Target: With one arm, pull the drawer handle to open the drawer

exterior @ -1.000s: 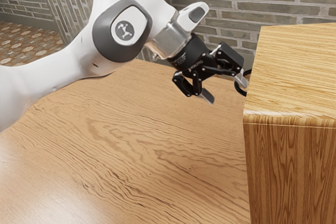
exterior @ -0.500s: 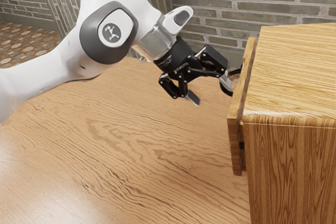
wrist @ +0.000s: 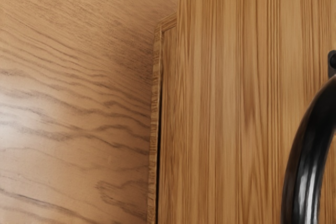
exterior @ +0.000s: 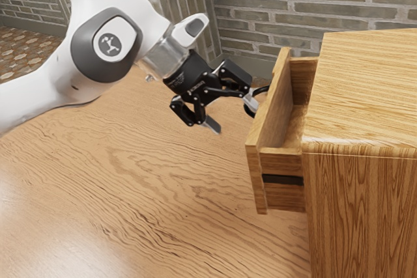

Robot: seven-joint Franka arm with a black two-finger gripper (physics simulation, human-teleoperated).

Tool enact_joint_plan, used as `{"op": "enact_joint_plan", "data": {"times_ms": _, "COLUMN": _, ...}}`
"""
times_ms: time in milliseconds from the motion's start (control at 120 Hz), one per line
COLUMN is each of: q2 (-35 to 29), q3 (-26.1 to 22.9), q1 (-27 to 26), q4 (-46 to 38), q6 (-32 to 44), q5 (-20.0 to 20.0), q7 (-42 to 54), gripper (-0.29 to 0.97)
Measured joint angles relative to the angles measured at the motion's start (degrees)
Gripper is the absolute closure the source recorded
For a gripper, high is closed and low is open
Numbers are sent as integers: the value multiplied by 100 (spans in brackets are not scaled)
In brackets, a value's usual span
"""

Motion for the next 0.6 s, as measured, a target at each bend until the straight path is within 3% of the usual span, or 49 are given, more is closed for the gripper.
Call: {"op": "enact_joint_plan", "data": {"times_ms": 600, "q2": -499, "q3": 497, "q1": -64, "q4": -476, "q6": -18, "q5": 132, "q7": 18, "gripper": 0}}
